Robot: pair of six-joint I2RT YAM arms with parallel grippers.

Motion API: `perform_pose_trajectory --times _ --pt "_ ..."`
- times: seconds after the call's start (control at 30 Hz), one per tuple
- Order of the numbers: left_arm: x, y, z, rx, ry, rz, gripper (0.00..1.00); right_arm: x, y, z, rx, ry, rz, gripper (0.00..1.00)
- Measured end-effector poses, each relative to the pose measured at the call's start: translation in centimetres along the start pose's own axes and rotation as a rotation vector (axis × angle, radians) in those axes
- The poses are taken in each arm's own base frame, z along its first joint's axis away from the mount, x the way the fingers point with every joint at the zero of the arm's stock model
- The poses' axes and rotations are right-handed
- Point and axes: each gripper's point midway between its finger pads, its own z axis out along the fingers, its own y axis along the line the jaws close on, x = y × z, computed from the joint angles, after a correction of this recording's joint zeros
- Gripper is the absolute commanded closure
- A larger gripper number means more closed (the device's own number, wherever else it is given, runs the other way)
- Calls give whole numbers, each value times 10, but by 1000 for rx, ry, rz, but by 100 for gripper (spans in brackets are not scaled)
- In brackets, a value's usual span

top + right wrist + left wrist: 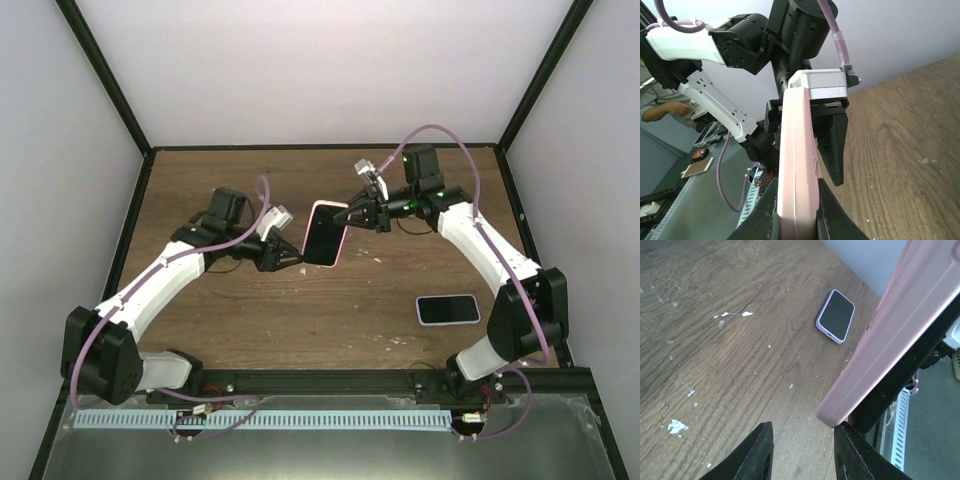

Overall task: Take the phone out of the phone case
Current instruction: Remove the phone case from the phone.

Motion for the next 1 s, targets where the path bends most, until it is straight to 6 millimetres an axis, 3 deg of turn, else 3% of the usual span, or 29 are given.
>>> perform_pose_trajectory --times 0.37,0.67,0.83,1.0 --pt "-29 -9 3 29 -38 30 55 0 3 -1 -24 -6 -20 99" --pt "-56 -21 9 102 -101 16 61 -2 -5 -3 -80 -23 61 99" --pt "-66 -28 8 160 -130 -17 75 -6 -6 -5 -99 -30 86 99" --pt "-75 -37 2 223 -158 -36 93 -12 -9 -5 -108 -31 106 85"
